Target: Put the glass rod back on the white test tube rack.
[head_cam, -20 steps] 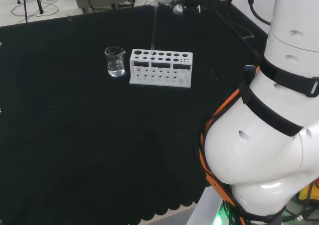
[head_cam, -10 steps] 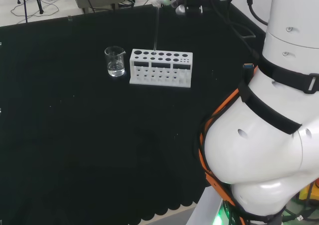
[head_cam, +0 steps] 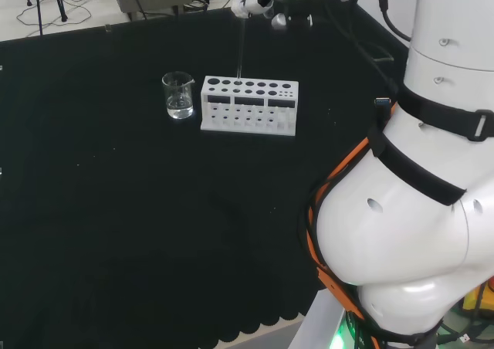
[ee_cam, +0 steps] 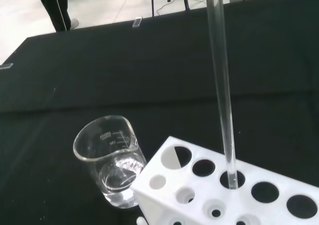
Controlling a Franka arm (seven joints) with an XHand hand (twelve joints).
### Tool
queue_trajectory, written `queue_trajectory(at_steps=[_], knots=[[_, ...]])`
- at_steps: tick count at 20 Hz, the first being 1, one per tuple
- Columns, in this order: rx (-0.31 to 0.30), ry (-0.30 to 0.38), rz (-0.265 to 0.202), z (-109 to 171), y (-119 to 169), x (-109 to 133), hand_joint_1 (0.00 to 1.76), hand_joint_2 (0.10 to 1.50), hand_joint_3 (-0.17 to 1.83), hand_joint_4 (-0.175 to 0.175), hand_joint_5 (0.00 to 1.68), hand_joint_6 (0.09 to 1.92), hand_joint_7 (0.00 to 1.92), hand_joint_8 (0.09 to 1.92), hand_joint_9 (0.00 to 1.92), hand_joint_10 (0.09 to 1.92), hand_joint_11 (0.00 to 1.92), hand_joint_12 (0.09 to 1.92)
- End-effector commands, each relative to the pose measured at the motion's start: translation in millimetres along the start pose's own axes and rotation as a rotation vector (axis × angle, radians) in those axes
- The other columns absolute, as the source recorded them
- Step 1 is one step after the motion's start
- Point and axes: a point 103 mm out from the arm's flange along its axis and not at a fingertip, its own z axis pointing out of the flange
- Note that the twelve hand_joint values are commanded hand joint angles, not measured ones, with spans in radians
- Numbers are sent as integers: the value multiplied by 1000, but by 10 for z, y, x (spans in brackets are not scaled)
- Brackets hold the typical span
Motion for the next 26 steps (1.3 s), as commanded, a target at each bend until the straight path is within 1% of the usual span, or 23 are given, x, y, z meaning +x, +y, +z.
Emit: queue_trajectory(at_steps=[1,7,10,12,18,21,26], knots=[[31,1,-8,188,38,6,1296,1051,-2,-175,1227,253,1117,1107,1751,783,1225,796],[57,0,0,341,61,-16,1296,1051,-1,-175,1226,253,1116,1107,1751,784,1225,796],[61,4,1,374,70,-18,1296,1051,-1,-175,1226,254,1116,1107,1751,784,1226,796],[64,7,-6,397,68,-19,1296,1051,-1,-175,1226,254,1117,1107,1751,785,1226,796],[75,13,-2,460,49,-40,1296,1051,-1,-175,1225,255,1117,1107,1752,785,1227,796],[83,9,0,493,75,-14,1296,1051,-1,-175,1226,255,1117,1108,1751,785,1226,796],[85,23,-14,502,41,-25,1296,1051,-1,-175,1226,256,1118,1106,1754,787,1226,796]])
